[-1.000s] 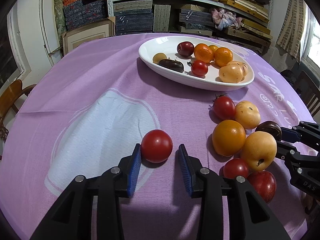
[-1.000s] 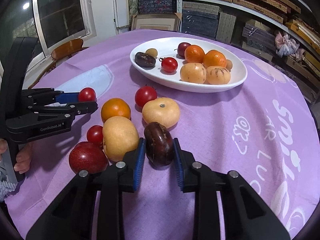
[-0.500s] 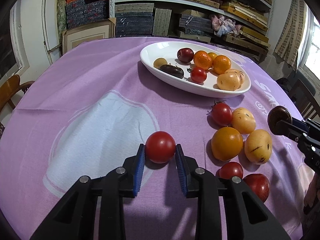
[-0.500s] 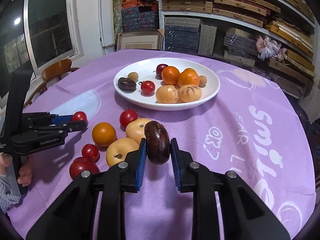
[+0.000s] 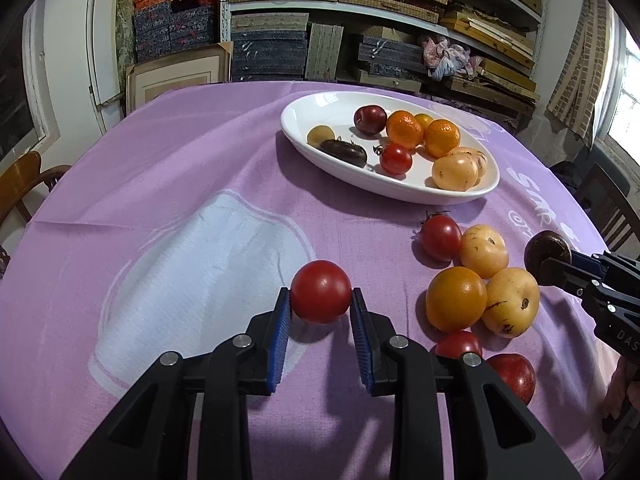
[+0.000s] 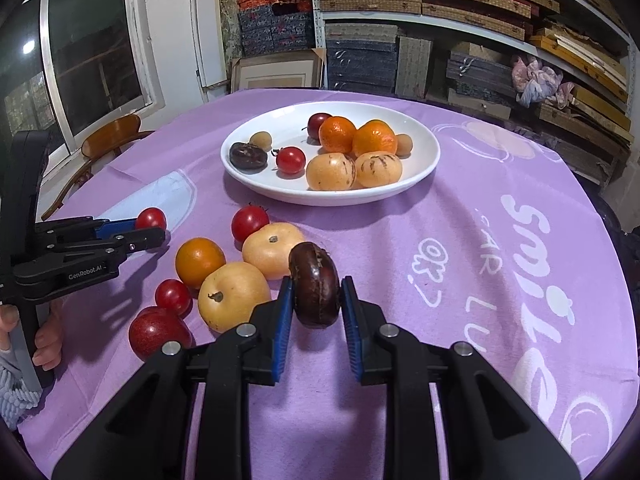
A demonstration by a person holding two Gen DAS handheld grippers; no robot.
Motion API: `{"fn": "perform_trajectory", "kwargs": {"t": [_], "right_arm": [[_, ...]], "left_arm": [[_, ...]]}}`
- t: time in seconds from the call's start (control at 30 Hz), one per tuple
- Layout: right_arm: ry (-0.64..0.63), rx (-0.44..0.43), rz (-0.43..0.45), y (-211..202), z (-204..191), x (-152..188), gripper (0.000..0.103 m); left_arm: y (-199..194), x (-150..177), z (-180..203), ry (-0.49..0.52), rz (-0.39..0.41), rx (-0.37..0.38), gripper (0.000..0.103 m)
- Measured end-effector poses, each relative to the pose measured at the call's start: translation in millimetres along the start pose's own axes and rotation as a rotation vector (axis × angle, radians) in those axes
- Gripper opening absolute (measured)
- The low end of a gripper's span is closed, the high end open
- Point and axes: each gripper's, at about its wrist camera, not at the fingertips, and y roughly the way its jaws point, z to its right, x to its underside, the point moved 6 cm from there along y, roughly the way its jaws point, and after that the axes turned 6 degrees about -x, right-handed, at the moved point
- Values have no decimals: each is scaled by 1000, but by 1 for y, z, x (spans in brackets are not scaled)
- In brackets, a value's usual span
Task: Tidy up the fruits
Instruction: 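Carry the tomato and passion fruit onto the white plate and release both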
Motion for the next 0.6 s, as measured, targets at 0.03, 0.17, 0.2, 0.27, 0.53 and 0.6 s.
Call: {"fn": "perform_trajectory", "kwargs": {"t": [0.03, 0.17, 0.2, 0.27, 0.53, 0.6], "right_arm": [[2, 0, 1, 0, 0, 0, 23], [14, 0, 13, -4, 3, -2, 23], [18, -1, 19, -7, 5, -3, 23], [33, -3, 35, -12, 8, -6, 23], [48, 18, 96, -32, 22, -60, 23], [41, 11, 100, -26, 21, -78, 23]], "left_arm": [[-3, -2, 0, 4, 19, -10, 30], [-9, -9, -2, -4, 49, -15, 30], [-9, -12, -3, -9, 52, -19, 30], [-9, -20, -4, -18, 55, -20, 30], [-5, -83, 11, 19, 76, -6, 30], [2, -101, 17, 11, 73, 11, 30]]}}
